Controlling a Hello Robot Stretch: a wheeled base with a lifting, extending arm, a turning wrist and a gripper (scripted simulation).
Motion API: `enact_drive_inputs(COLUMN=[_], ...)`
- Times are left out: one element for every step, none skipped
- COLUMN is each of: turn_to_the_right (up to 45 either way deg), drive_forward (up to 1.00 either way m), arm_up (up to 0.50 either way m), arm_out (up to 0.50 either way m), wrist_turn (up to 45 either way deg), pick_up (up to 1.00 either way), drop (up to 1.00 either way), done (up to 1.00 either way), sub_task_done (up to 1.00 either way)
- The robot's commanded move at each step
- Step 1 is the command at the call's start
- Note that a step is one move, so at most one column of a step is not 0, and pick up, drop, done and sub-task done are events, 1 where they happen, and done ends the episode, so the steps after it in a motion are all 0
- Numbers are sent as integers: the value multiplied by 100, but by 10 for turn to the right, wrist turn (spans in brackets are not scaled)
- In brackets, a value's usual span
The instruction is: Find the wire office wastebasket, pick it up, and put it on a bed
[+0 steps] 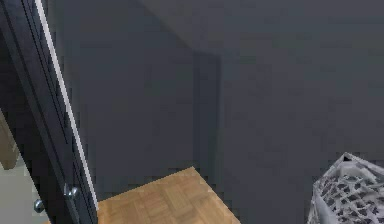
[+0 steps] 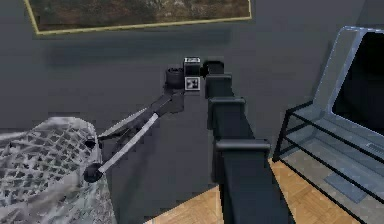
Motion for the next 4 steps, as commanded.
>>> enact_drive_inputs(turn_to_the_right=[0, 0, -450, -450], drive_forward=[0, 0, 0, 0], arm_up=[0, 0, 0, 0], arm_out=[0, -30, 0, 0], wrist_turn=[-150, 0, 0, 0], pick_up=[0, 0, 0, 0], drop=[0, 0, 0, 0], done=[0, 0, 0, 0], sub_task_done=[0, 0, 0, 0])
